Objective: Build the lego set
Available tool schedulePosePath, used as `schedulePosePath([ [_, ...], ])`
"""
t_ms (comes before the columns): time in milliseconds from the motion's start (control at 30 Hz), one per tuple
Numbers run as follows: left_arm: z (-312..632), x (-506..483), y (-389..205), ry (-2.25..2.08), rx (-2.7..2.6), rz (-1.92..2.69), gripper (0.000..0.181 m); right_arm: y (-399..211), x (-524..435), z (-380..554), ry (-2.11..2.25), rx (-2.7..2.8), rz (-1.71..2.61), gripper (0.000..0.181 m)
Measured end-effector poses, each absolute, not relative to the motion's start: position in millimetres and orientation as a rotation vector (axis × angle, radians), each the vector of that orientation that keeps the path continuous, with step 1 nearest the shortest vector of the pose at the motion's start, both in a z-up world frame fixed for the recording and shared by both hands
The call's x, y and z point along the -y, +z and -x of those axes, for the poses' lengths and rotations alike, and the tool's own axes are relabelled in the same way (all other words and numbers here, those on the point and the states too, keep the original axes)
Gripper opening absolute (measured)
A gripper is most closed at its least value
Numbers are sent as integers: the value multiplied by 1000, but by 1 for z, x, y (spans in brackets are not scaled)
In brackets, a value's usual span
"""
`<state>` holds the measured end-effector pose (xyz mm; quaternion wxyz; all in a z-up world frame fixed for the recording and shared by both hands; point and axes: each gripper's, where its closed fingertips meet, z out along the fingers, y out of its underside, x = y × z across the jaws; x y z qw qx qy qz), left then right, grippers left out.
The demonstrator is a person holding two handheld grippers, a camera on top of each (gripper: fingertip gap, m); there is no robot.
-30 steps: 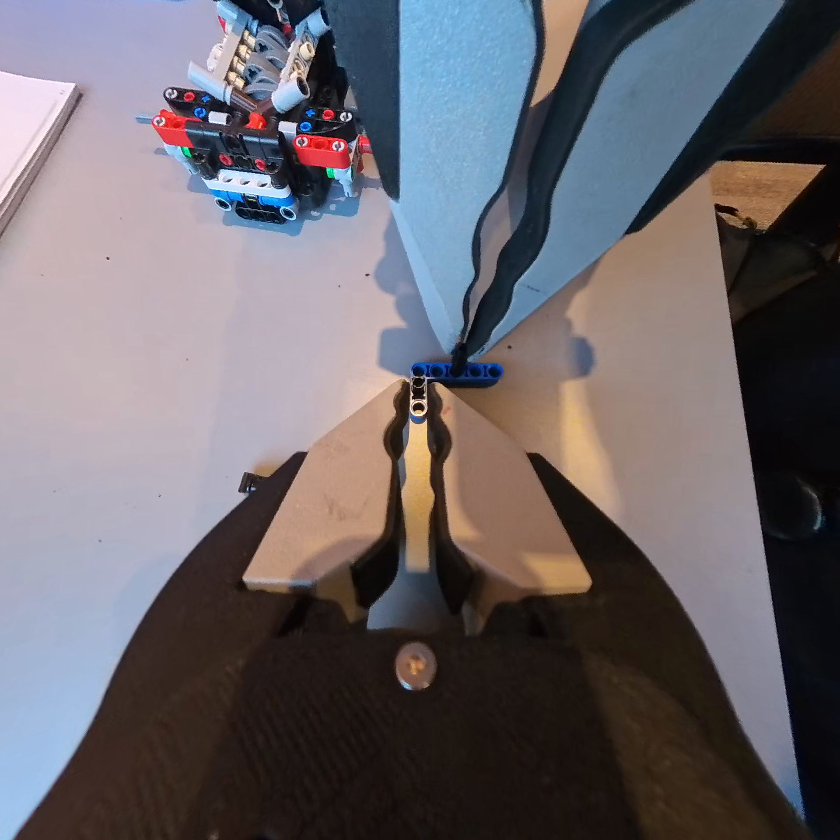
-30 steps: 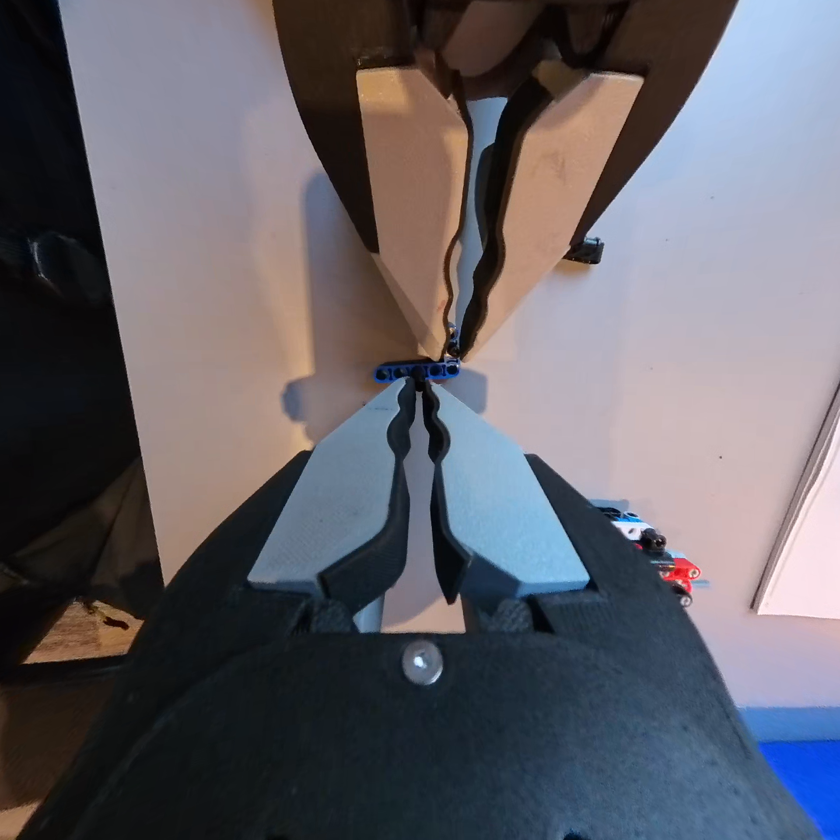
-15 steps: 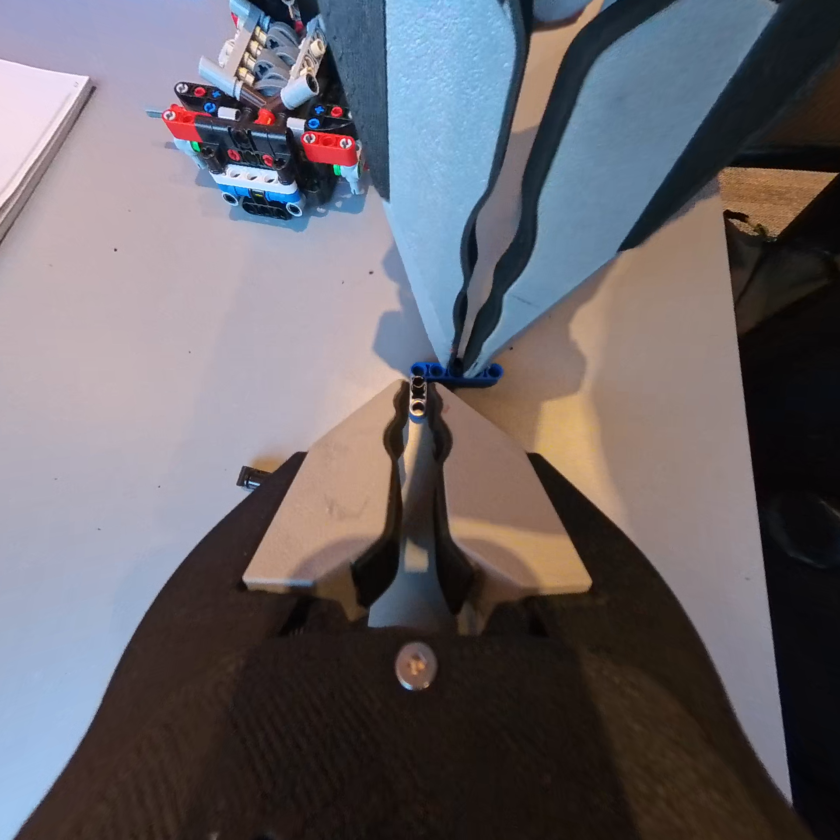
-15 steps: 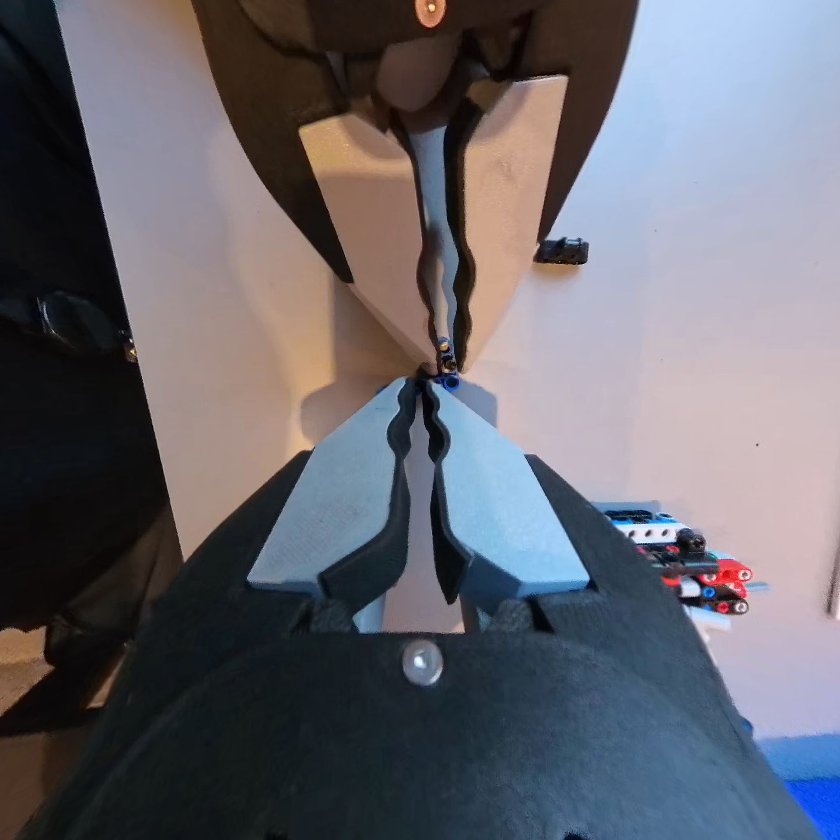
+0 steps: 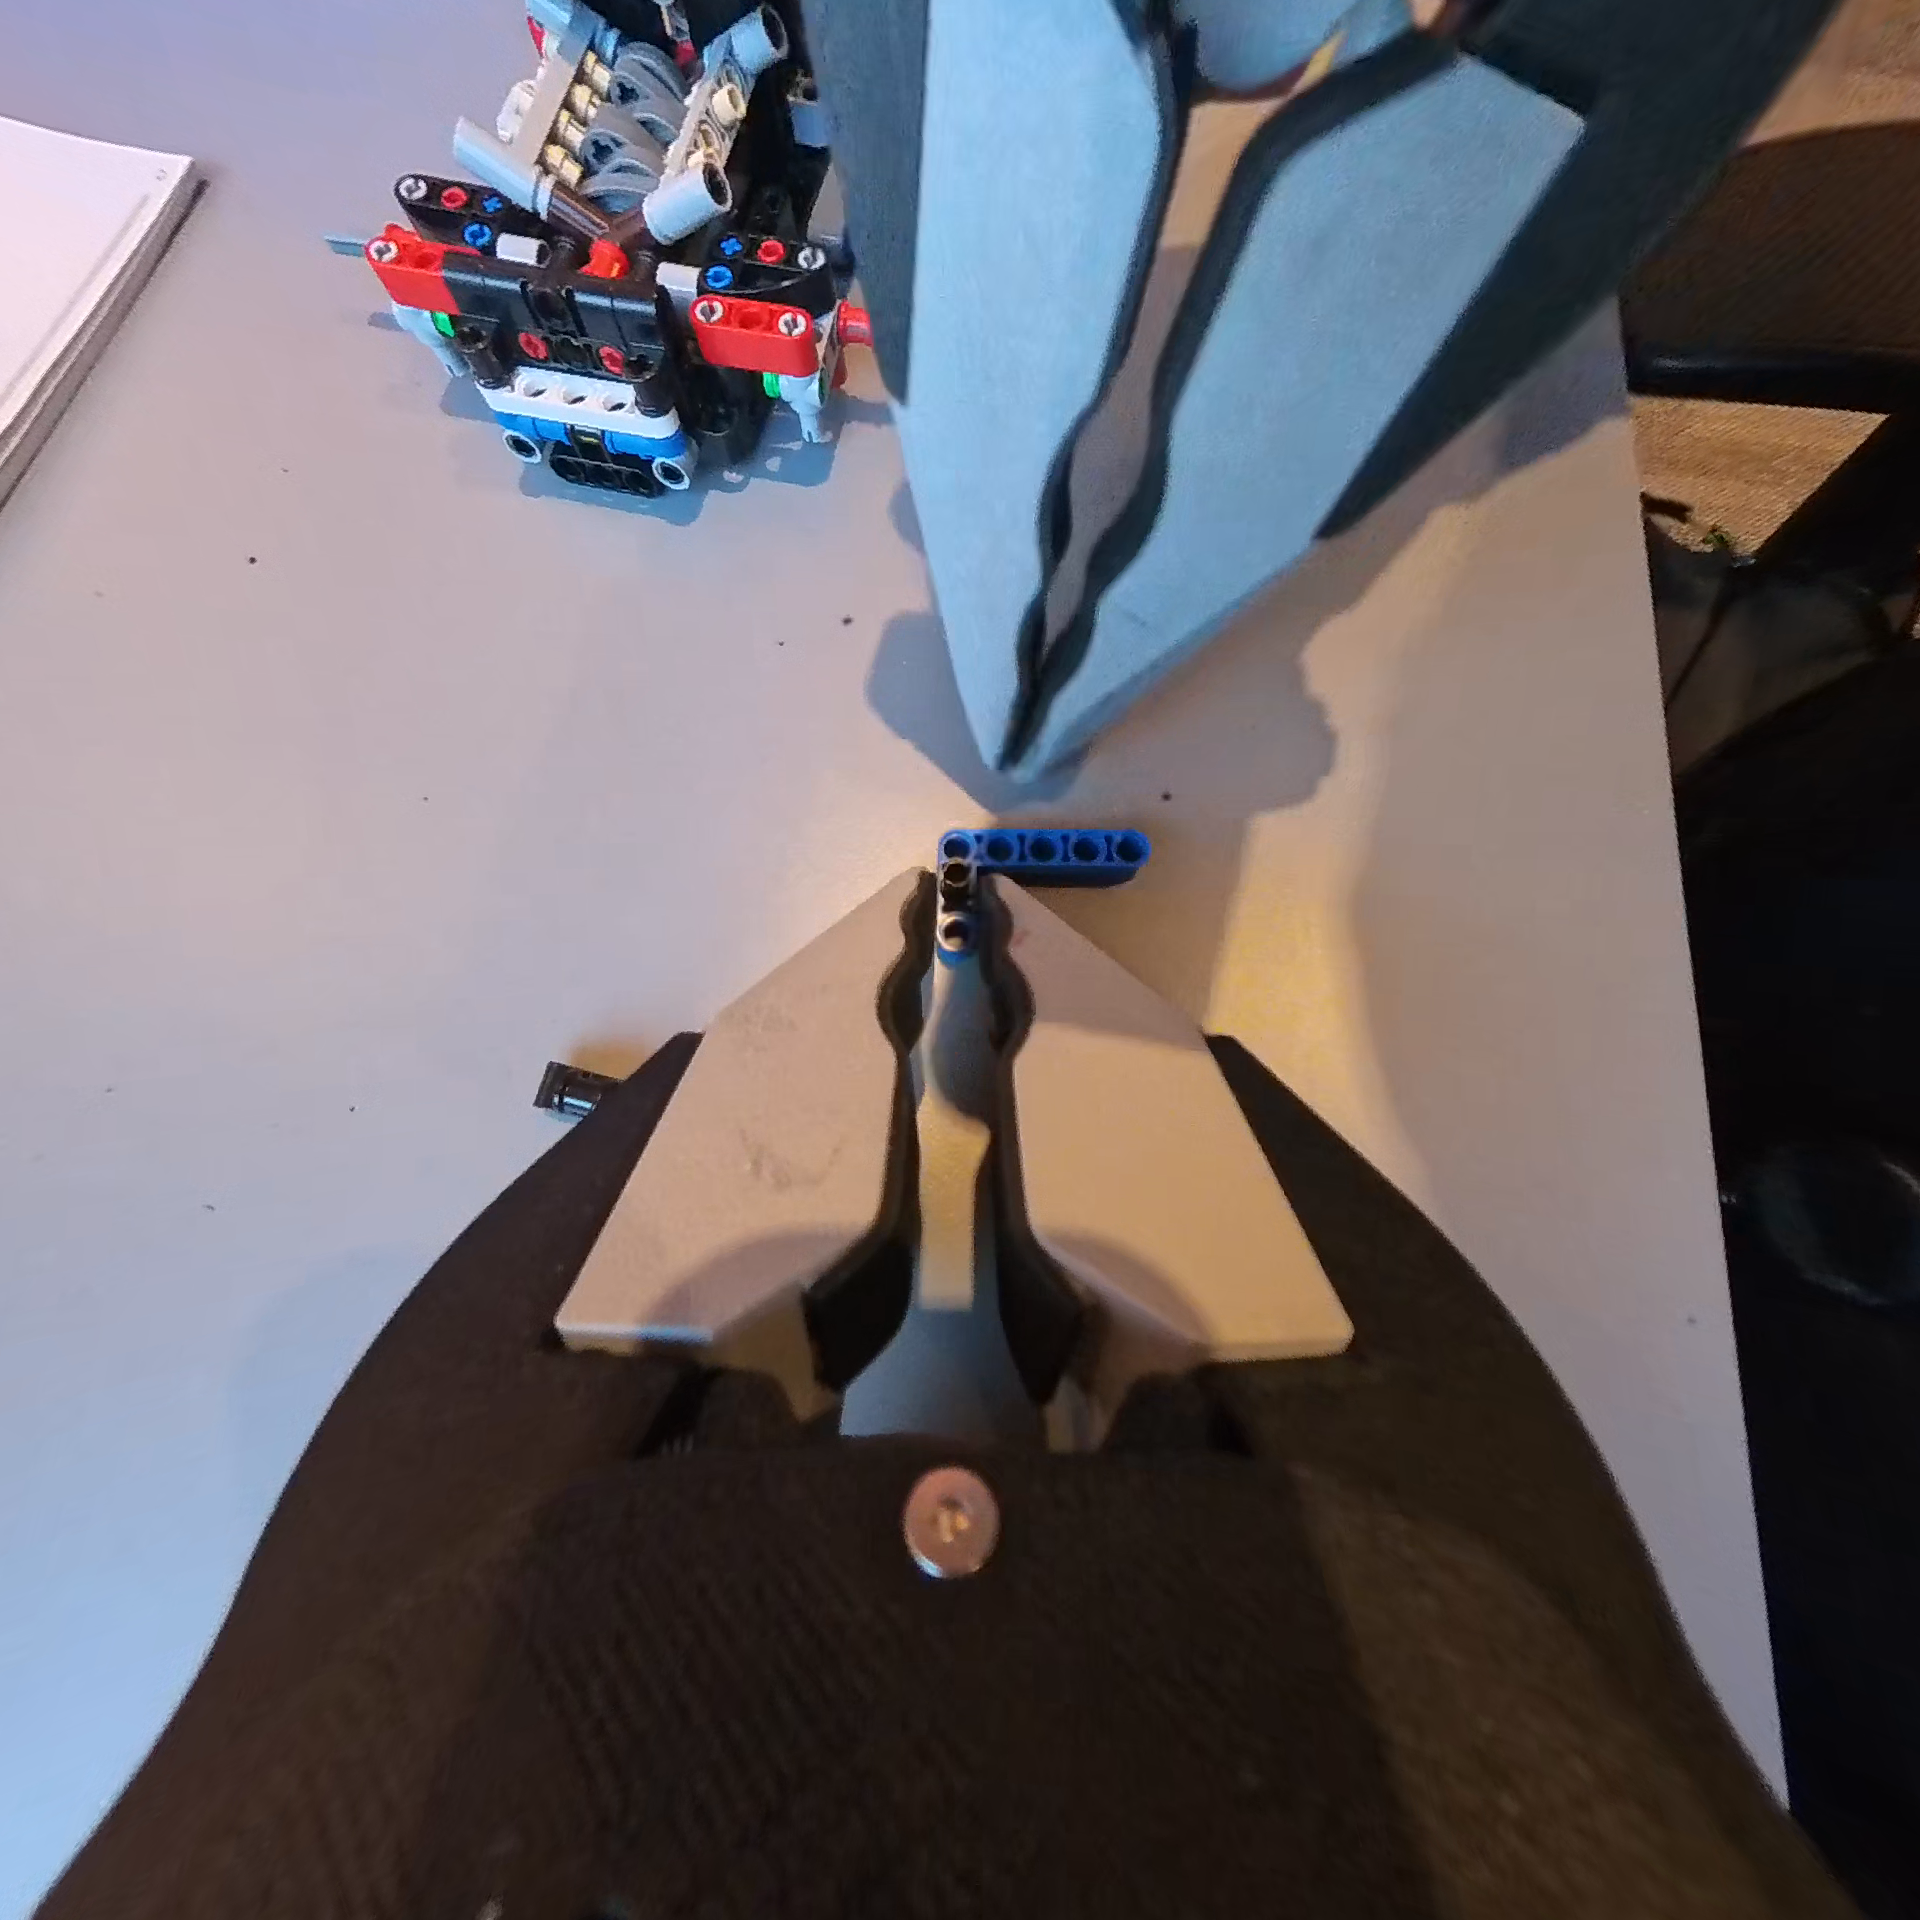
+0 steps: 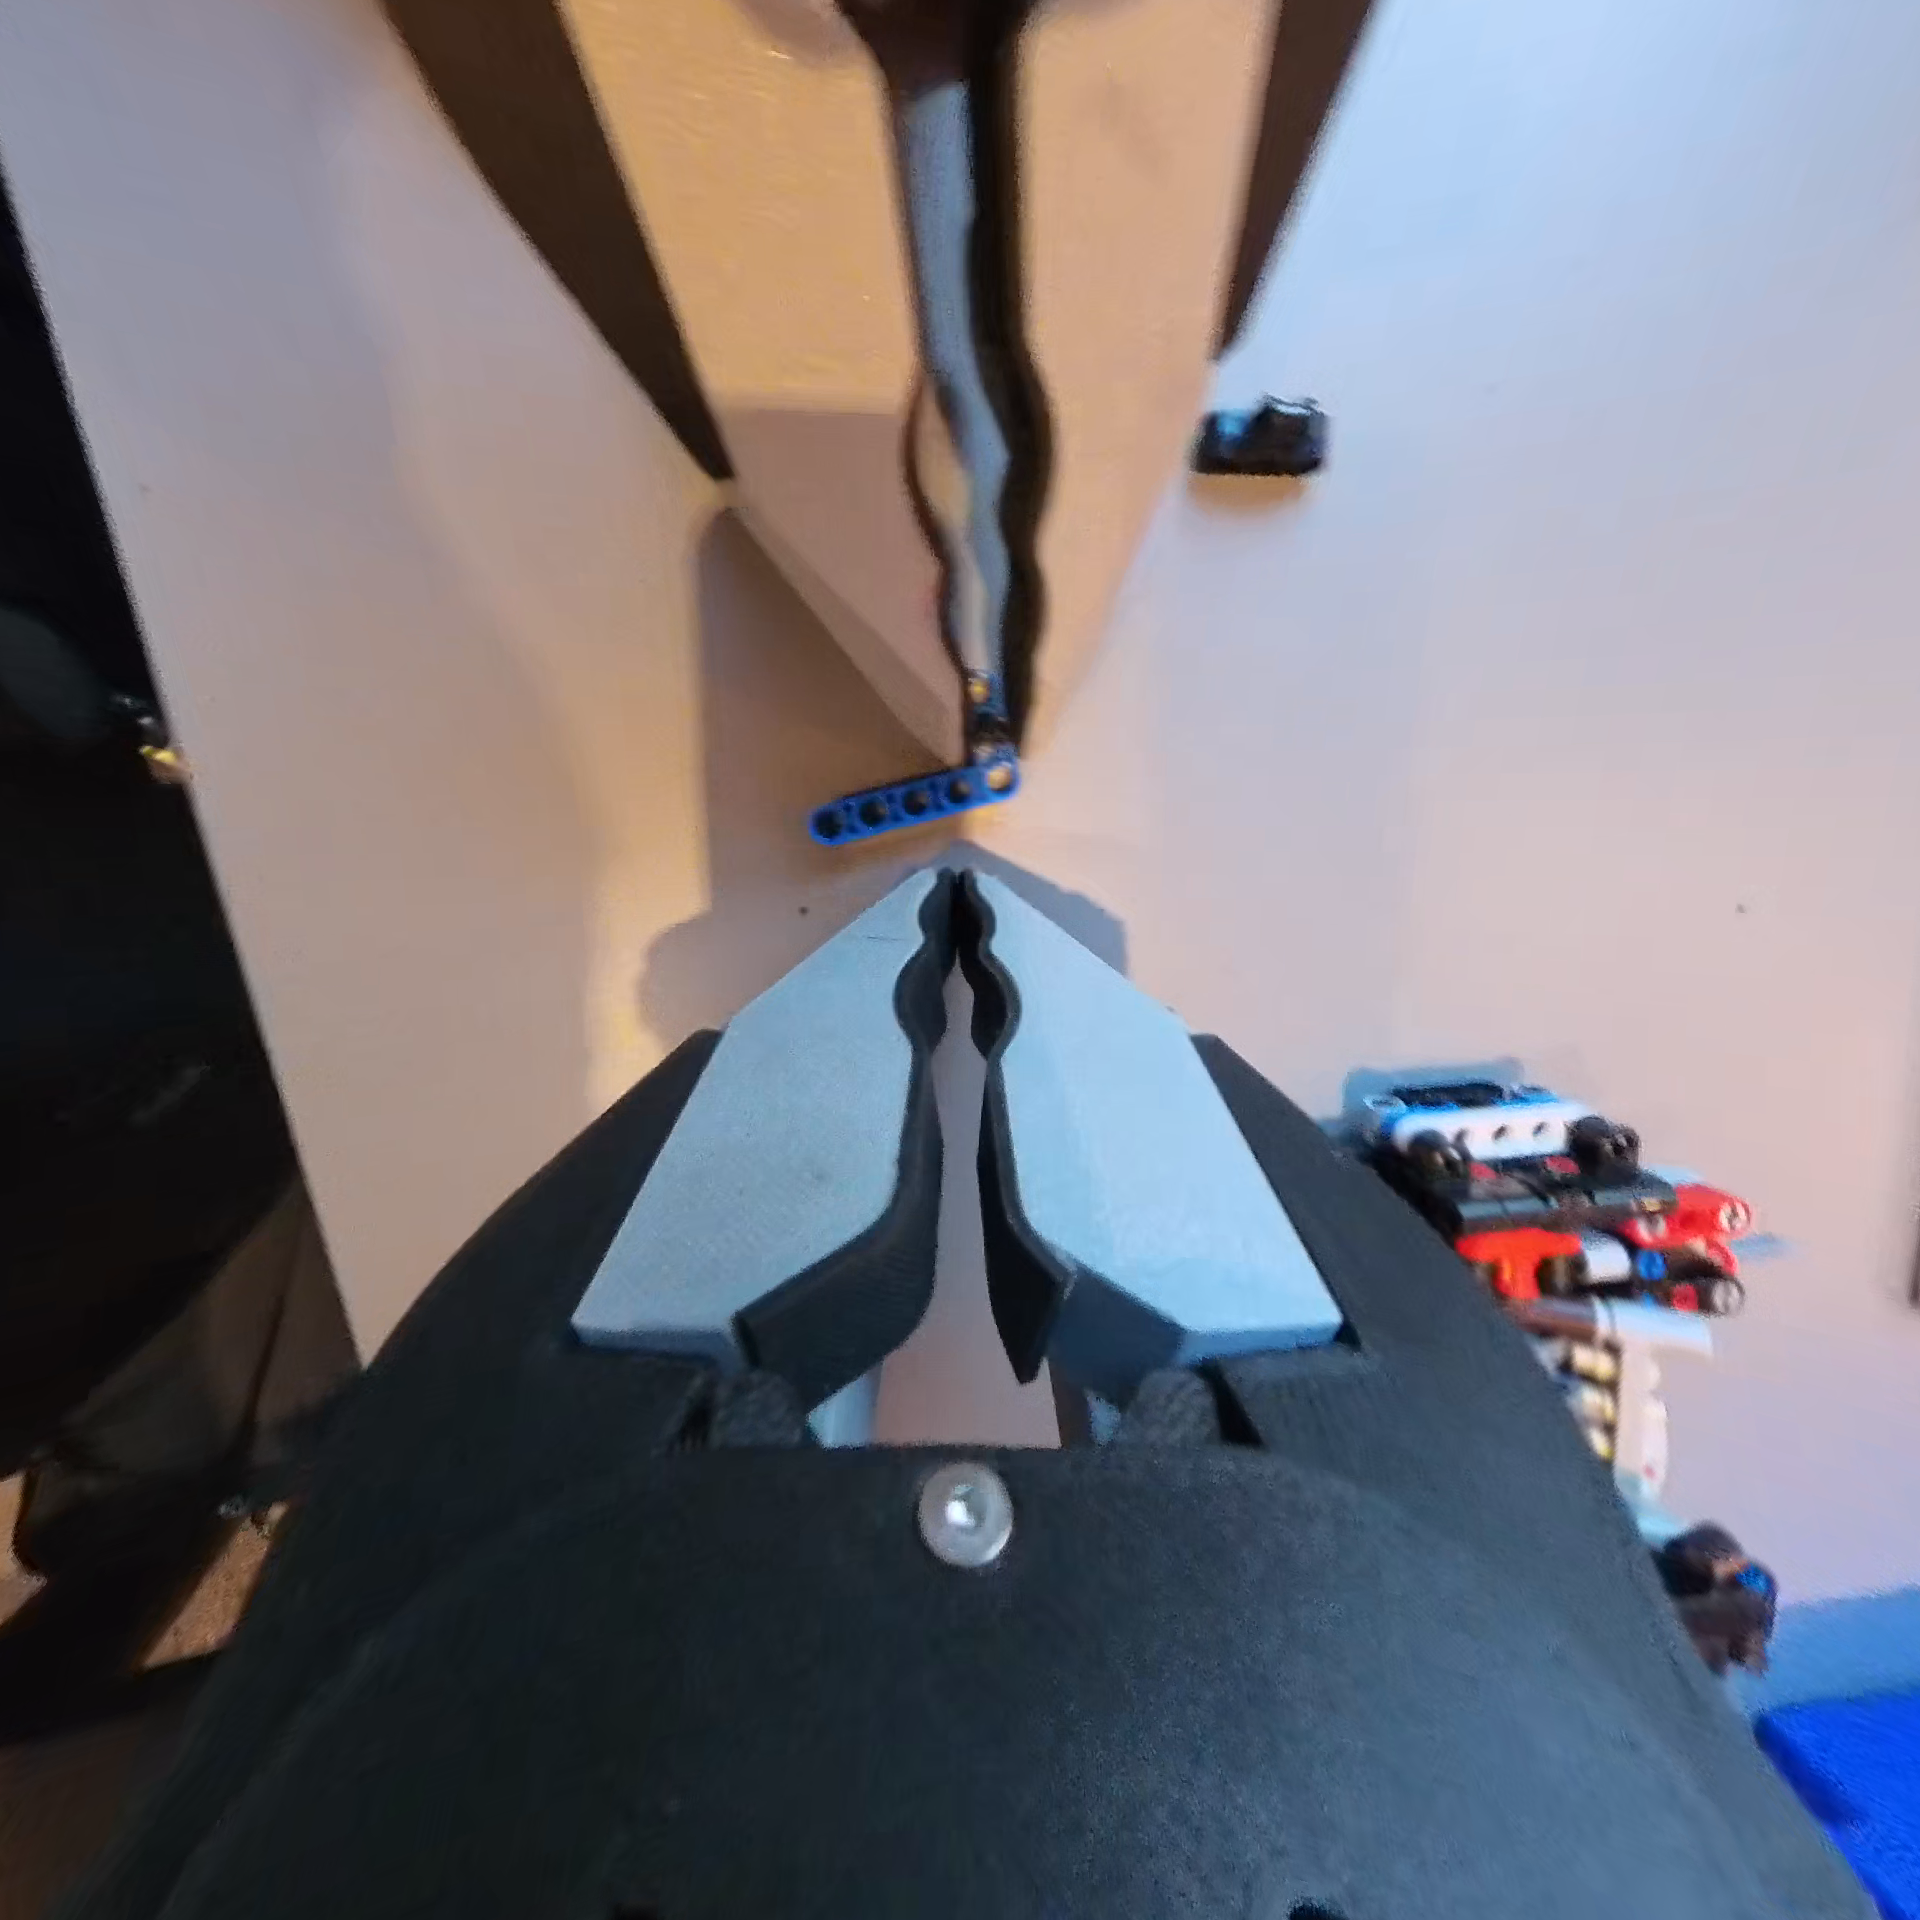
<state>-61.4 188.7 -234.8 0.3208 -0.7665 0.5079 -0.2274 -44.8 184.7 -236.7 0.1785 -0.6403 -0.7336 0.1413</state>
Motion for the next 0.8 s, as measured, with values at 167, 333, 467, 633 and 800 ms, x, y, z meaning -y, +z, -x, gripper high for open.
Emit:
schedulePosePath([
  [167,62,-190,-235,-589,-1326,2016,5,-221,-189,45,536,1848,1848,0],
  [333,62,-190,-235,-608,-1322,2023,5,-222,-190,34,535,1813,1857,0],
  [467,62,-190,-234,-643,-1312,2037,5,-215,-184,32,561,1792,1839,0],
  [633,63,-192,-234,-588,-1310,2024,20,-186,-144,28,732,1783,1748,0],
  [800,66,-197,-226,-537,-1232,1991,41,-188,-81,7,839,1804,1732,4],
])
